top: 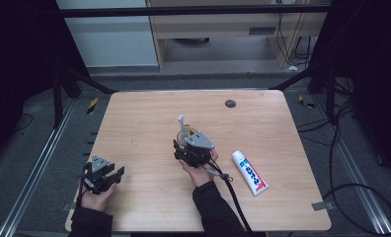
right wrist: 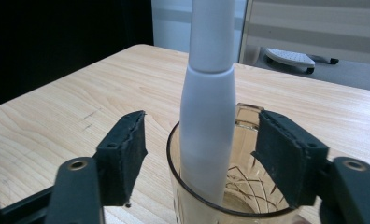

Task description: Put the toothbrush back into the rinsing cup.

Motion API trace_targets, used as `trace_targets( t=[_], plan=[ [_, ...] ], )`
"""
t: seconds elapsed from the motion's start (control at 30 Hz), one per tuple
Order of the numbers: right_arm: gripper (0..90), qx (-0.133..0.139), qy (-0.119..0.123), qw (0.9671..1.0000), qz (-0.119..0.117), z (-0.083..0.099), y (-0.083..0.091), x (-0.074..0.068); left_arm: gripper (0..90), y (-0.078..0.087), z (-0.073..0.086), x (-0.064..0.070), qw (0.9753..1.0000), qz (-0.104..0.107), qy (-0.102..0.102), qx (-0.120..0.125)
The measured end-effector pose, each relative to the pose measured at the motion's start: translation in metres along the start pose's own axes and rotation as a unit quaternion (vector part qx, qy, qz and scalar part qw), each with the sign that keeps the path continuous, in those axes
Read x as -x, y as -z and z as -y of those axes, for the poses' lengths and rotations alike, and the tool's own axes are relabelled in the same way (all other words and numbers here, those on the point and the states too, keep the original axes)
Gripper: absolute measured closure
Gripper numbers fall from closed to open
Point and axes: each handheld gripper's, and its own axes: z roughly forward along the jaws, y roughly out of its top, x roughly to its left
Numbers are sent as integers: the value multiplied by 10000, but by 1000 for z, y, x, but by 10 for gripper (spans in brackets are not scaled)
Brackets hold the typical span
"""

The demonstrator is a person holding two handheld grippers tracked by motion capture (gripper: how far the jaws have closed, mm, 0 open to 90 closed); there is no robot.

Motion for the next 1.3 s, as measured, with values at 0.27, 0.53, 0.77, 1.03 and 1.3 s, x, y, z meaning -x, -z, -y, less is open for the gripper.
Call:
trace_targets(
  t=[0.27, 0.53, 0.77, 1.03, 1.3],
  plan=[
    [250, -84, -32, 10000, -37, -3, 7, 3, 557, 0, 0, 0, 10000, -8, 0, 2],
    [184, -167, -28, 9997, -171, -7, 20, 7, 556, 0, 0, 0, 10000, -19, -7, 4],
    [180, -273, 49, 9993, -268, -7, 38, 16, 554, 1, 0, 0, 10000, -24, -3, 22],
    [181, -353, 92, 9986, -380, -16, 69, 42, 553, 1, 0, 0, 10000, -18, 12, 23],
    [181, -441, 161, 9989, -68, -19, 96, 79, 551, 2, 0, 0, 10000, -23, 13, 37]
  ],
)
